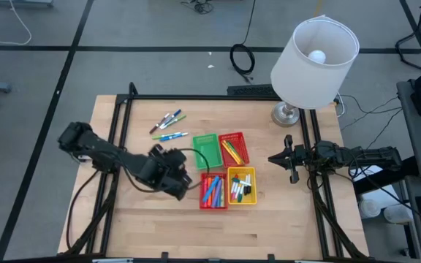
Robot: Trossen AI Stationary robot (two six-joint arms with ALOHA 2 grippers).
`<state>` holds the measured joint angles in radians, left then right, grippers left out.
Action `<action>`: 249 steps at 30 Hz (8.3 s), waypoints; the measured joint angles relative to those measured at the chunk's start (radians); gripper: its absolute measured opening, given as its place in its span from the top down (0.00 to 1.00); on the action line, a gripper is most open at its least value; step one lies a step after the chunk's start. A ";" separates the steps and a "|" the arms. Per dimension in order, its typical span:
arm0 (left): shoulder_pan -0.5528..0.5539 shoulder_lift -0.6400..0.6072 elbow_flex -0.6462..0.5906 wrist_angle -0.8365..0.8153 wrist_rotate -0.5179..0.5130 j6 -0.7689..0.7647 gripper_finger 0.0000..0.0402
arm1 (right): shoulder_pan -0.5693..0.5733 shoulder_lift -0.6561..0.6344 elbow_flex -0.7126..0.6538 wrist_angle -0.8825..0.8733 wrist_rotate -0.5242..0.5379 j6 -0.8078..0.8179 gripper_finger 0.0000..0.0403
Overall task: Pick & Place Markers
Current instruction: Put the blue marker pen into the green bin, then put the green marker pen into the green bin
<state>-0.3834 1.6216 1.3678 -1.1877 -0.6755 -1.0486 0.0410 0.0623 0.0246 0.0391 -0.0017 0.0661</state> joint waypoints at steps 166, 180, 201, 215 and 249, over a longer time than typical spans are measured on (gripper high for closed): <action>0.799 -0.036 -0.598 0.693 0.615 1.157 0.82 | 0.000 0.000 0.000 0.000 0.000 0.000 0.96; 0.799 -0.035 -0.598 0.719 0.632 1.121 0.83 | 0.000 0.000 0.000 0.000 0.000 0.000 0.96; 0.799 -0.035 -0.598 0.720 0.633 1.114 0.85 | 0.000 0.000 0.000 0.001 0.000 0.000 0.96; 0.800 -0.124 -0.599 0.644 0.537 1.085 0.86 | 0.000 0.000 0.000 0.000 0.000 0.000 0.96; 0.535 -0.308 -0.591 0.791 0.784 0.652 0.98 | 0.000 0.000 0.000 0.000 0.000 0.000 0.96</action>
<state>0.1513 1.3140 0.7765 -0.3971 0.1081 -0.3967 0.0410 0.0624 0.0245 0.0395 -0.0015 0.0662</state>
